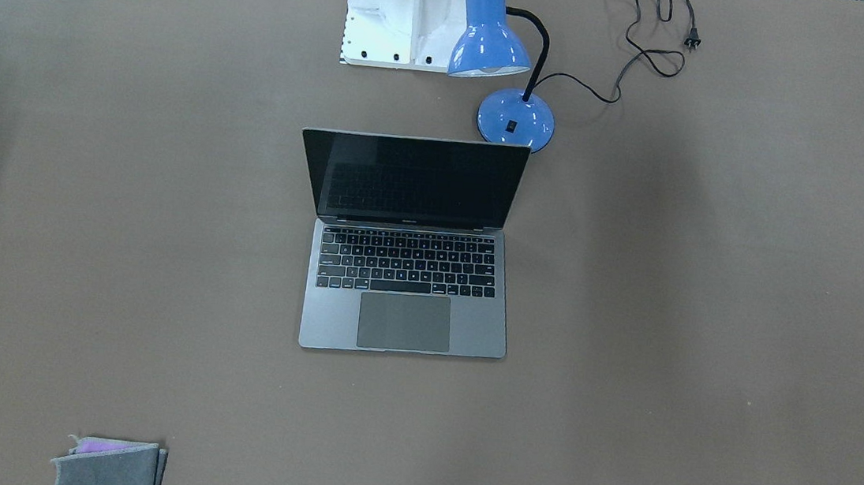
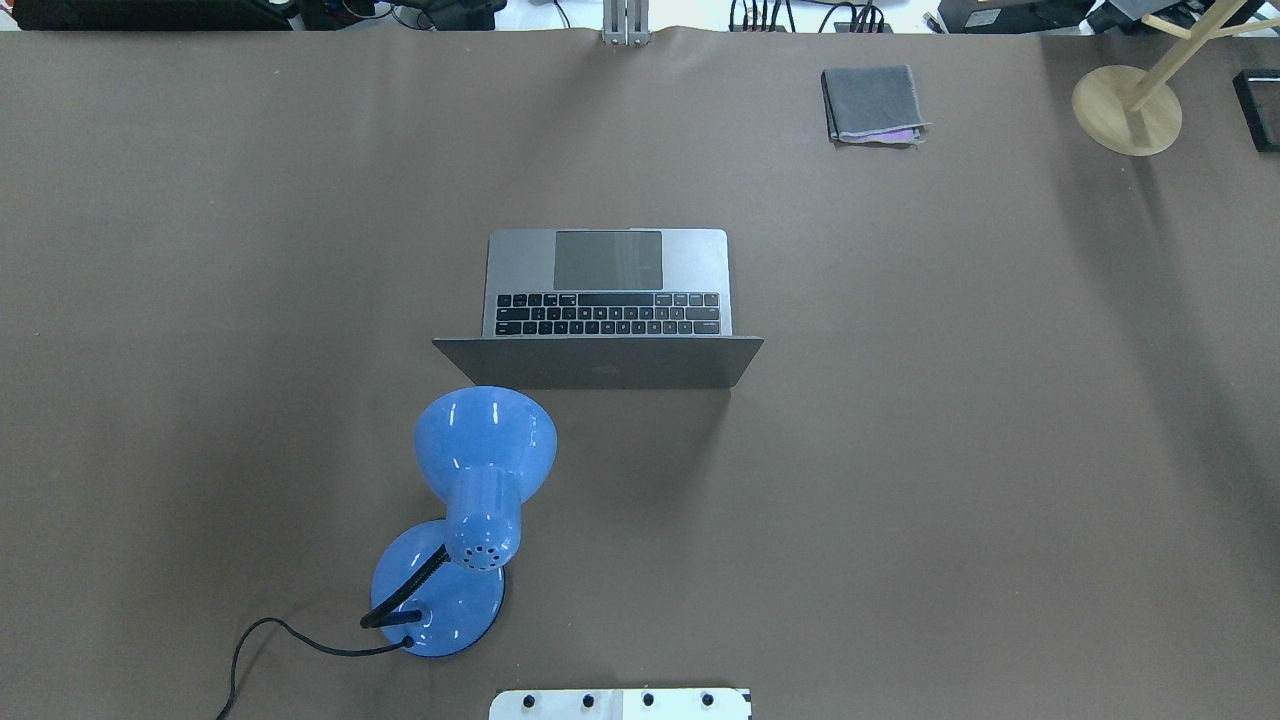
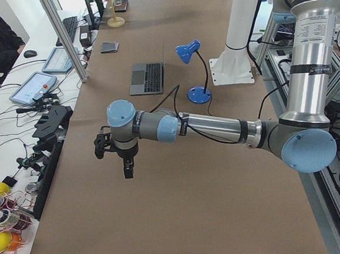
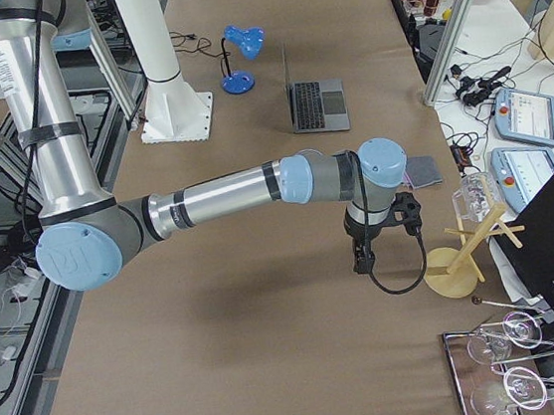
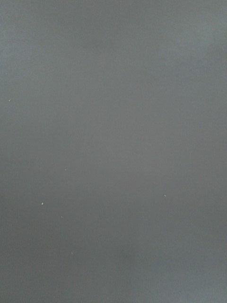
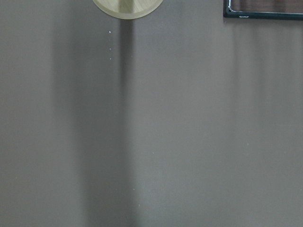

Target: Close laptop

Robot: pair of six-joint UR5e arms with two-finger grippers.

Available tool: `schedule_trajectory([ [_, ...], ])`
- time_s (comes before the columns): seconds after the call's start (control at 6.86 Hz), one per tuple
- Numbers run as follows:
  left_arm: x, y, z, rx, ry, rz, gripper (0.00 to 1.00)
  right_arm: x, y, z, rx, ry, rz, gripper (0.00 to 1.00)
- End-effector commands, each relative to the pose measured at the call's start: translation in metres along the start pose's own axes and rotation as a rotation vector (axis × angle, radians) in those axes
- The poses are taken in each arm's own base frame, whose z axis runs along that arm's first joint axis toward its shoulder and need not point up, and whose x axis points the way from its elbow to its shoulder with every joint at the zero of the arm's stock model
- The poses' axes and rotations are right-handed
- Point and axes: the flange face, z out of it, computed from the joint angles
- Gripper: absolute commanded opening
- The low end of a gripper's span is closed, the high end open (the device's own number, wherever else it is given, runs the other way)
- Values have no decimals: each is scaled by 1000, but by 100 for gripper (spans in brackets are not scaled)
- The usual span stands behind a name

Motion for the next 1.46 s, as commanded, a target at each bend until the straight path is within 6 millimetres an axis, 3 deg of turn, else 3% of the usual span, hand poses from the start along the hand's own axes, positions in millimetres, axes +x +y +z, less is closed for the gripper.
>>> schedule_trajectory([
  [0.0, 65, -29, -11, 16, 70, 37, 98, -48, -18, 5, 3, -114, -21, 100],
  [0.29, 170, -13, 8, -34, 322, 93, 98, -117, -29, 15, 27, -219, 17, 99],
  [0.44, 251, 9, 36, -76, 365, 142, 96, -155, -25, 18, 25, -252, 16, 99],
  [0.58, 316, 2, 31, -45, 350, 34, 97, -203, -19, 18, 13, -268, 12, 99],
  [0.73, 366, 17, 41, -52, 357, 33, 88, -257, -9, 18, -14, -286, 49, 98],
  [0.88, 371, 28, 30, -55, 382, 51, 38, -306, 2, 13, -34, -306, 74, 88],
  [1.02, 376, 37, 26, -97, 414, 63, 0, -343, 17, 11, -56, -324, 82, 60],
  [1.17, 386, 48, 21, -154, 458, 89, 0, -377, 34, 11, -82, -342, 72, 22],
  [1.31, 399, 62, 14, -179, 485, 121, 0, -401, 51, 12, -104, -357, 45, 0],
])
